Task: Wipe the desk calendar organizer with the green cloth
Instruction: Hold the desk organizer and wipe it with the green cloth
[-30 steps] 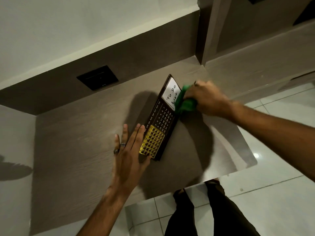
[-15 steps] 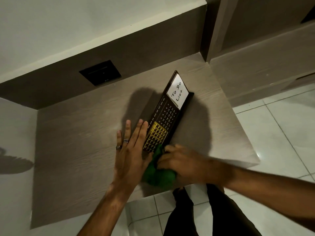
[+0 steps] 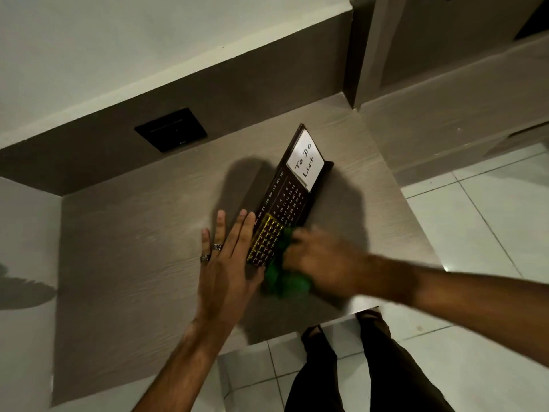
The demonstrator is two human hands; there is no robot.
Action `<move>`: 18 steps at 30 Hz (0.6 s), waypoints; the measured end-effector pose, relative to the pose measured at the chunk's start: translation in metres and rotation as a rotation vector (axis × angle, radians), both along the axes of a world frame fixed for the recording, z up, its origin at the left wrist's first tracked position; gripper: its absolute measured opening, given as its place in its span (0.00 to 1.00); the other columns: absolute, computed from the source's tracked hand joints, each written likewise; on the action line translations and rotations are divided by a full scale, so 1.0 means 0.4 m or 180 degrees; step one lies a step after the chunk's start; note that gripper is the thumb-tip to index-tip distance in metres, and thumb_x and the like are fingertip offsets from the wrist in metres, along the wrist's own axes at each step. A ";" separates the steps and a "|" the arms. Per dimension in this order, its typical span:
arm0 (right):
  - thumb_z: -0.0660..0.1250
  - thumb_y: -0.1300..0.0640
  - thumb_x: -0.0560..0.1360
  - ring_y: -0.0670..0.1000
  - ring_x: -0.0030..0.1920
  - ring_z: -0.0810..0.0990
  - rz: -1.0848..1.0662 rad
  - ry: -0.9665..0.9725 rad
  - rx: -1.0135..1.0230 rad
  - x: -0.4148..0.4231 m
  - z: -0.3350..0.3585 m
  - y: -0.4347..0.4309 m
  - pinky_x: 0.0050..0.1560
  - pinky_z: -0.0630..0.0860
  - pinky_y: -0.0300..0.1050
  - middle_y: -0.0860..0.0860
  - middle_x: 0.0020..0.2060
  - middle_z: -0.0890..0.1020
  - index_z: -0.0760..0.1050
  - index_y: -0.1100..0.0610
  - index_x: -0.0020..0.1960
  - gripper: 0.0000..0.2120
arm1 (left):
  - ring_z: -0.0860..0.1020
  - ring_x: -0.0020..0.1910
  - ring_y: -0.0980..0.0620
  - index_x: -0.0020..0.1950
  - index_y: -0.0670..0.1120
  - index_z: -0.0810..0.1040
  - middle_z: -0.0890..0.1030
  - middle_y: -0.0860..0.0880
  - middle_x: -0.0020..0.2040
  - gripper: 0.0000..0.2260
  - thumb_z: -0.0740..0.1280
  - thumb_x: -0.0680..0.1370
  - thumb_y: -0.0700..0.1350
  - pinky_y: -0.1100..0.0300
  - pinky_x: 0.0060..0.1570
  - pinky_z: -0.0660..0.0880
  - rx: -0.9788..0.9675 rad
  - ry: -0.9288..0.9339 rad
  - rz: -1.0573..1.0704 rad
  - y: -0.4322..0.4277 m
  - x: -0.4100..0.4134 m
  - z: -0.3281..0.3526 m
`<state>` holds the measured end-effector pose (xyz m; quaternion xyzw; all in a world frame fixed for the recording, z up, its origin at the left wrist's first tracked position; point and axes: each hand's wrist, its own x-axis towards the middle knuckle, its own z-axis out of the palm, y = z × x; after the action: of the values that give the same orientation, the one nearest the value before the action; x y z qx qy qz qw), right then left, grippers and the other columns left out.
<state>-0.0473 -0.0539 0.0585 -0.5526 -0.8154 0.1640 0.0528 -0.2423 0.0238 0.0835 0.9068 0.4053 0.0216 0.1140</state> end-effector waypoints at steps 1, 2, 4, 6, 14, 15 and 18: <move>0.67 0.49 0.73 0.51 0.56 0.71 0.0299 0.0276 -0.0171 -0.039 0.013 -0.024 0.53 0.69 0.48 0.47 0.56 0.79 0.75 0.48 0.59 0.15 | 0.45 0.79 0.44 0.79 0.47 0.50 0.57 0.47 0.79 0.46 0.76 0.70 0.50 0.35 0.74 0.49 0.0006 -0.0021 -0.0015 0.000 -0.002 -0.001; 0.70 0.49 0.71 0.51 0.55 0.71 0.0457 0.0461 -0.0270 -0.040 0.020 -0.022 0.51 0.67 0.47 0.47 0.55 0.80 0.76 0.48 0.58 0.16 | 0.45 0.79 0.43 0.79 0.48 0.50 0.58 0.47 0.79 0.46 0.76 0.70 0.49 0.35 0.74 0.50 0.0018 -0.0043 -0.0019 0.001 -0.004 -0.001; 0.70 0.51 0.69 0.54 0.54 0.75 0.0174 0.0469 -0.0068 0.026 0.018 0.028 0.53 0.71 0.48 0.52 0.54 0.81 0.78 0.52 0.57 0.17 | 0.45 0.79 0.43 0.79 0.48 0.50 0.57 0.47 0.79 0.46 0.76 0.70 0.50 0.35 0.74 0.50 0.0025 -0.0010 -0.0016 0.003 -0.005 0.000; 0.63 0.49 0.70 0.59 0.56 0.76 -0.0584 0.0243 0.0285 0.156 0.016 0.099 0.55 0.73 0.53 0.57 0.55 0.79 0.79 0.55 0.57 0.19 | 0.45 0.79 0.44 0.79 0.48 0.50 0.56 0.48 0.79 0.46 0.75 0.70 0.51 0.36 0.75 0.48 0.0052 0.0043 -0.0013 0.002 -0.004 0.000; 0.59 0.58 0.75 0.60 0.50 0.76 -0.1140 -0.0180 0.0817 0.116 -0.020 0.101 0.48 0.74 0.55 0.59 0.51 0.78 0.76 0.60 0.53 0.12 | 0.44 0.79 0.45 0.79 0.49 0.50 0.56 0.48 0.79 0.48 0.77 0.69 0.49 0.37 0.75 0.47 -0.0033 -0.0049 0.0027 0.004 -0.002 -0.007; 0.57 0.57 0.74 0.59 0.47 0.78 -0.0938 -0.0058 0.0884 0.055 -0.029 0.070 0.44 0.75 0.52 0.57 0.48 0.80 0.77 0.58 0.50 0.12 | 0.44 0.79 0.45 0.79 0.48 0.51 0.57 0.48 0.79 0.47 0.76 0.69 0.49 0.37 0.75 0.47 -0.0040 -0.0086 0.0027 0.003 -0.002 -0.009; 0.64 0.54 0.75 0.52 0.51 0.78 0.0018 0.0014 0.0340 -0.098 -0.031 -0.037 0.47 0.76 0.47 0.52 0.54 0.79 0.77 0.52 0.56 0.10 | 0.44 0.79 0.45 0.79 0.47 0.52 0.58 0.47 0.79 0.46 0.77 0.69 0.48 0.37 0.75 0.47 -0.0045 -0.0158 0.0029 0.002 -0.002 -0.011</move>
<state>-0.0867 -0.0686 0.0462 -0.5464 -0.8244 0.1217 0.0835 -0.2429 0.0248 0.0792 0.9033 0.4067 0.0418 0.1304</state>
